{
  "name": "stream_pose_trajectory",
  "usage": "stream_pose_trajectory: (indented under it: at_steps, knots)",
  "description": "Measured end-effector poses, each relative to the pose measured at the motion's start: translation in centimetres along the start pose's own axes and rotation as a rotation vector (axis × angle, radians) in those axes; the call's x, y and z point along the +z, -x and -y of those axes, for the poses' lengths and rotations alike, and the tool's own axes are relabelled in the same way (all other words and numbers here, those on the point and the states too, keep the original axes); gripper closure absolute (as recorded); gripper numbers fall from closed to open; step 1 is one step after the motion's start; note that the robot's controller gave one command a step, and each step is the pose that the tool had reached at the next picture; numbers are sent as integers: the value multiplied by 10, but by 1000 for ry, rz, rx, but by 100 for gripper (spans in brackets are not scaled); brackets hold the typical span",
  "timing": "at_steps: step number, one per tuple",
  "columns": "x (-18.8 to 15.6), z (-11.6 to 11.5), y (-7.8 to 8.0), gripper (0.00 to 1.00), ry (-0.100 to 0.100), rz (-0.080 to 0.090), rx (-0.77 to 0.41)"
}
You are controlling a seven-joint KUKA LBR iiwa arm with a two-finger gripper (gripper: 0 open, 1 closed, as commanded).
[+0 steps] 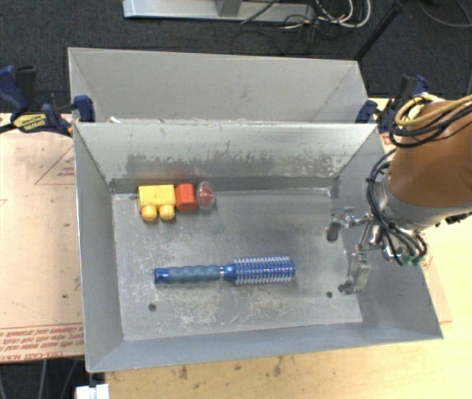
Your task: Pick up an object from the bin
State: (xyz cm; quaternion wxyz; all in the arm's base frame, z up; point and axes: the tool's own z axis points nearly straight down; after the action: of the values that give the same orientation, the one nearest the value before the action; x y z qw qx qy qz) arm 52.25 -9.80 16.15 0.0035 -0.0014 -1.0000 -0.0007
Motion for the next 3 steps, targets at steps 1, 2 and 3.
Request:
stream_pose_trajectory:
  at_steps: [1, 2, 3]
  knots:
    - [64, -80, 25, 0, 4, 3, -8]
    - [93, -123, 24, 0, 2, 4, 54]
    - [92, -120, 25, 100, -1, 6, 57]
